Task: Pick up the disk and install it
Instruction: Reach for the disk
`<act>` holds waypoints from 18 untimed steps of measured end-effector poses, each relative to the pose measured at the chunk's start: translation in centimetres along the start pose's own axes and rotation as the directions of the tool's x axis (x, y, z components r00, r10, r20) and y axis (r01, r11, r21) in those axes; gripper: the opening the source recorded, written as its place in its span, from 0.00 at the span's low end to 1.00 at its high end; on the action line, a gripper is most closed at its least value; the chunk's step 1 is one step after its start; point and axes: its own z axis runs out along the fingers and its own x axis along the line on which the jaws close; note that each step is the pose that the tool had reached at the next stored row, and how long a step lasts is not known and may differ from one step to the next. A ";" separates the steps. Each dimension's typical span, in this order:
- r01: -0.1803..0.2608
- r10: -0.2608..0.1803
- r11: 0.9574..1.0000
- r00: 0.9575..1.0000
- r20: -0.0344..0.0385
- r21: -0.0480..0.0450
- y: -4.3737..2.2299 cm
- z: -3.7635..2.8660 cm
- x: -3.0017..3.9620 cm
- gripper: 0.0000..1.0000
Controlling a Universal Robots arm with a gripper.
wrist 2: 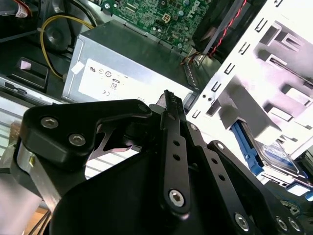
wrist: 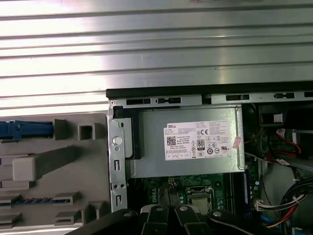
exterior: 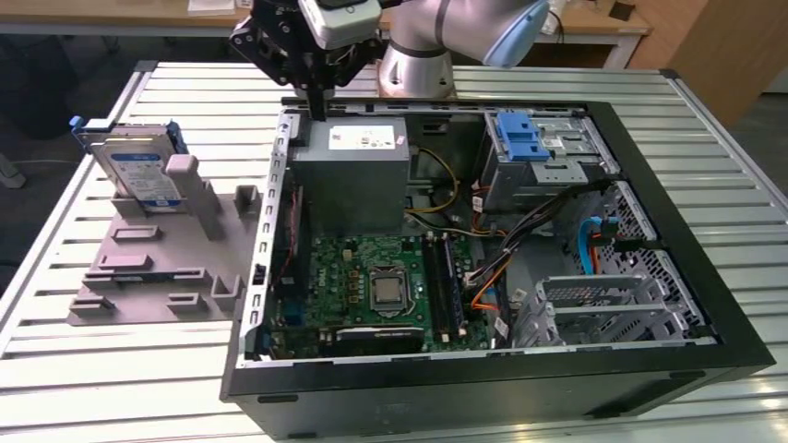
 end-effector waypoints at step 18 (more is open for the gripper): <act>0.000 0.000 1.000 1.000 -0.003 0.000 0.03 0.03 2.33 0.11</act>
